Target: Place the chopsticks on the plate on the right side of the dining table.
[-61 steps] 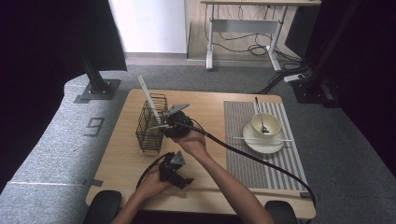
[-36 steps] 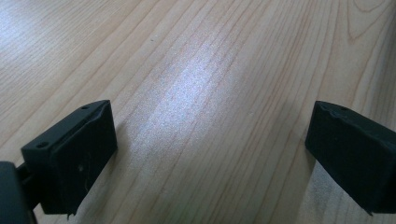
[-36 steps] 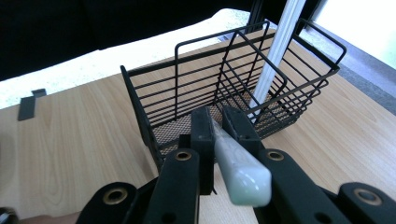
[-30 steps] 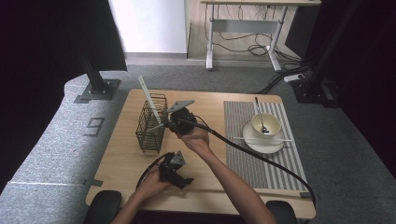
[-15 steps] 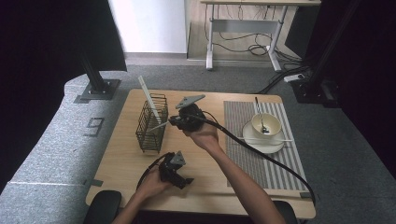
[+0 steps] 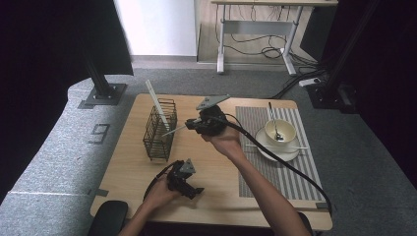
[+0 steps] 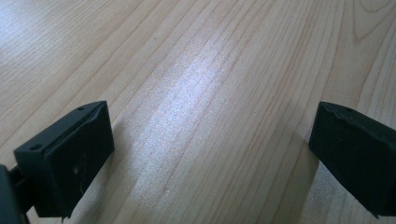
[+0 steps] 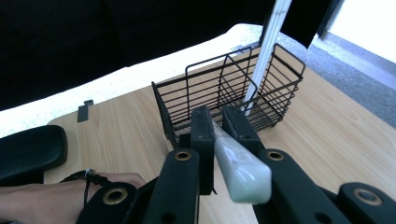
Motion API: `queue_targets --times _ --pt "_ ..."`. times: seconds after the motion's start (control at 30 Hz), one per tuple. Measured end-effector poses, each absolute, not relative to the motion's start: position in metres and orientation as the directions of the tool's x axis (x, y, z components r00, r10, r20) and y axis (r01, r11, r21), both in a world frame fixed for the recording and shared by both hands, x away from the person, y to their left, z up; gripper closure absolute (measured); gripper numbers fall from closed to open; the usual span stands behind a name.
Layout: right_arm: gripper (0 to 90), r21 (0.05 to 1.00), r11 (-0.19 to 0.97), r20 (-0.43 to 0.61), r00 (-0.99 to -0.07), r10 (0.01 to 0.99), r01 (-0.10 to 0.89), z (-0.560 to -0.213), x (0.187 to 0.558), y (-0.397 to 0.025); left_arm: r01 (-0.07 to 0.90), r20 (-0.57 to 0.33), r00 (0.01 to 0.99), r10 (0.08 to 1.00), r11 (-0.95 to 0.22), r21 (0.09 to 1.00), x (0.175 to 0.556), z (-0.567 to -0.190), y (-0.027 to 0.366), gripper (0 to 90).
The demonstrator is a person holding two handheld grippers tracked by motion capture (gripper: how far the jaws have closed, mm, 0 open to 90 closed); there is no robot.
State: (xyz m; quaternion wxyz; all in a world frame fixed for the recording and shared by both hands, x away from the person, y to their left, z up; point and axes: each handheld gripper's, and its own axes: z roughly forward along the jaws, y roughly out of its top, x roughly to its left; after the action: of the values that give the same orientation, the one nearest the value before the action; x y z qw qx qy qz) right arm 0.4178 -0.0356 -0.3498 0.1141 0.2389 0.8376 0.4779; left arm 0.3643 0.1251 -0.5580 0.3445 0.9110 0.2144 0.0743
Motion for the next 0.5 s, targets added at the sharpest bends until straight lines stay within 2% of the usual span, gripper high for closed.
queue_targets --times 0.5 --pt "82.2 0.868 0.398 0.029 -0.832 0.554 0.295 -0.322 0.405 -0.073 0.339 -0.012 0.897 0.441 -0.671 0.660 0.364 -0.558 0.125 0.0"
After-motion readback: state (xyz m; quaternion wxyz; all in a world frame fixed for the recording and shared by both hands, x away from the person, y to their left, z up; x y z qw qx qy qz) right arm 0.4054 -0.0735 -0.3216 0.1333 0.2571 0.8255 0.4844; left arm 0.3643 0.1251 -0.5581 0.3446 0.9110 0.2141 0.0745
